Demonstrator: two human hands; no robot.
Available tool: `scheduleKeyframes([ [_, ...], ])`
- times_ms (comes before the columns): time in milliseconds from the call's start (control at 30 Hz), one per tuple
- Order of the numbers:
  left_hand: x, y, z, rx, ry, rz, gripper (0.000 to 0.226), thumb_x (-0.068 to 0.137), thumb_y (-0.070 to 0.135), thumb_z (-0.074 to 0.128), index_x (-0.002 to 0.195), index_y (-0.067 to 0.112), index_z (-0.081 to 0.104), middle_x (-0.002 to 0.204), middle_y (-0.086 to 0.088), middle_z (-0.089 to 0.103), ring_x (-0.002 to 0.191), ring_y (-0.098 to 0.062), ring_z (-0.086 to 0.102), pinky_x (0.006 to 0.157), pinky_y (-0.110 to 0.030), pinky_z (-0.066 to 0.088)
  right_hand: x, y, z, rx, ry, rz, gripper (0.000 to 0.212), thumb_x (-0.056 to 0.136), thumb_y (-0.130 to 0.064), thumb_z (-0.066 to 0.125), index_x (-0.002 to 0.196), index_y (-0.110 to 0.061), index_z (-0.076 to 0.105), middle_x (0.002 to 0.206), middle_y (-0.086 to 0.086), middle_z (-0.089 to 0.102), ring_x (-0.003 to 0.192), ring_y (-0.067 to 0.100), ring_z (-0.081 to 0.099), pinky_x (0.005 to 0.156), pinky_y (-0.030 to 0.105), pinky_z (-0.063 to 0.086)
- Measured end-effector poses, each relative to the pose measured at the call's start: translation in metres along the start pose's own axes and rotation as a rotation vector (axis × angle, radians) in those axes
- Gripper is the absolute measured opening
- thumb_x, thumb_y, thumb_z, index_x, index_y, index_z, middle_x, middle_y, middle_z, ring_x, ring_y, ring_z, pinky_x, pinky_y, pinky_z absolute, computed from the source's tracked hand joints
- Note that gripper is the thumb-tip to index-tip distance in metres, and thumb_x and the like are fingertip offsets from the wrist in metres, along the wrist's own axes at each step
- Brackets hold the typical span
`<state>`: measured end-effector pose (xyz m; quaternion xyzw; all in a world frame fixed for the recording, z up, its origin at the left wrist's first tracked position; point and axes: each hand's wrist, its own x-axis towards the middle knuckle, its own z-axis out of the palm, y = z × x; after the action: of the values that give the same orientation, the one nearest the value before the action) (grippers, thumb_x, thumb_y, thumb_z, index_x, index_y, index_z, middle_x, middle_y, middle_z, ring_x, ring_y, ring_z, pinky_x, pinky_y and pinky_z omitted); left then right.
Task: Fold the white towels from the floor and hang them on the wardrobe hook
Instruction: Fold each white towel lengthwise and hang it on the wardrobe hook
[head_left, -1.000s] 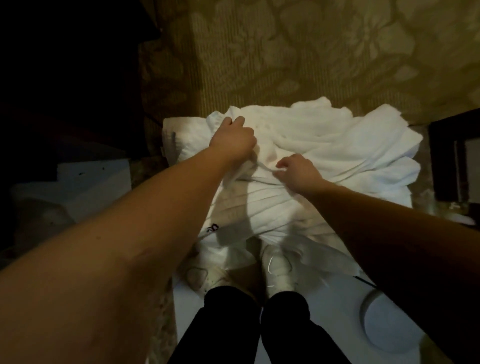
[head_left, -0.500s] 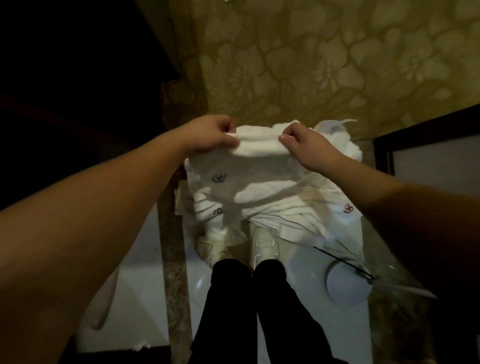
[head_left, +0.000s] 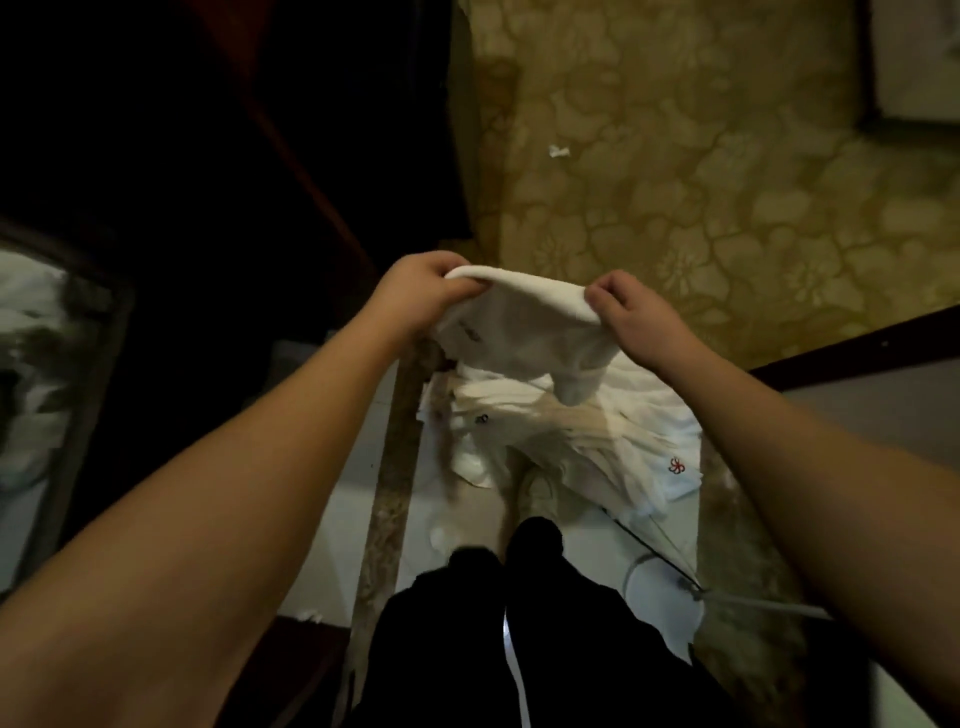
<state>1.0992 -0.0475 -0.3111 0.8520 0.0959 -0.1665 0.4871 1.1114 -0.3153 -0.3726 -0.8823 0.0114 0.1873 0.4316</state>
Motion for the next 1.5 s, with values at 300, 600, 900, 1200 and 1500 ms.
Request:
scheduleKeyframes([
  [300, -0.190, 0.083, -0.071, -0.490, -0.038, -0.009, 0.010, 0.094, 0.016, 0.067, 0.102, 0.014, 0.073, 0.088, -0.004, 0.078, 0.082, -0.020, 0.076, 0.065, -0.031, 0.060, -0.149, -0.133, 0.002, 0.080, -0.087, -0.196, 0.024, 0.078, -0.057, 0.070, 0.091, -0.039, 0.062, 0.090, -0.022, 0.063, 0.083, -0.003, 0.058, 0.064, 0.022, 0.045],
  [600, -0.396, 0.135, -0.123, -0.522, -0.017, 0.112, 0.011, 0.095, 0.014, 0.065, 0.096, 0.006, 0.071, 0.085, -0.010, 0.076, 0.079, -0.021, 0.074, 0.070, -0.030, 0.060, -0.336, -0.242, 0.004, 0.191, -0.077, -0.416, 0.054, 0.056, -0.080, 0.065, 0.090, -0.038, 0.068, 0.081, -0.021, 0.073, 0.074, -0.002, 0.069, 0.061, 0.014, 0.051],
  [900, -0.563, 0.157, -0.124, -0.452, 0.003, 0.135, 0.029, 0.088, 0.017, 0.069, 0.112, 0.002, 0.069, 0.099, -0.015, 0.076, 0.084, -0.025, 0.076, 0.063, -0.031, 0.060, -0.484, -0.298, -0.005, 0.300, -0.290, -0.593, 0.042, 0.062, -0.058, 0.077, 0.098, -0.035, 0.073, 0.095, -0.009, 0.077, 0.086, 0.014, 0.076, 0.067, 0.025, 0.059],
  [1200, -0.704, 0.130, -0.083, -0.541, 0.154, 0.117, 0.054, 0.073, 0.027, 0.081, 0.118, 0.001, 0.068, 0.113, -0.019, 0.073, 0.102, -0.032, 0.073, 0.078, -0.038, 0.059, -0.603, -0.277, 0.003, 0.379, -0.547, -0.641, 0.022, 0.076, -0.052, 0.076, 0.095, -0.040, 0.077, 0.103, -0.002, 0.077, 0.095, 0.020, 0.075, 0.080, 0.037, 0.060],
  [1500, -0.838, 0.100, -0.040, -0.467, 0.227, 0.118, 0.037, 0.100, 0.026, 0.057, 0.127, 0.001, 0.063, 0.117, -0.021, 0.070, 0.100, -0.033, 0.070, 0.082, -0.040, 0.059, -0.713, -0.264, 0.049, 0.352, -0.636, -0.694, 0.037, 0.074, -0.056, 0.074, 0.101, -0.031, 0.074, 0.100, 0.000, 0.078, 0.091, 0.019, 0.075, 0.072, 0.028, 0.060],
])
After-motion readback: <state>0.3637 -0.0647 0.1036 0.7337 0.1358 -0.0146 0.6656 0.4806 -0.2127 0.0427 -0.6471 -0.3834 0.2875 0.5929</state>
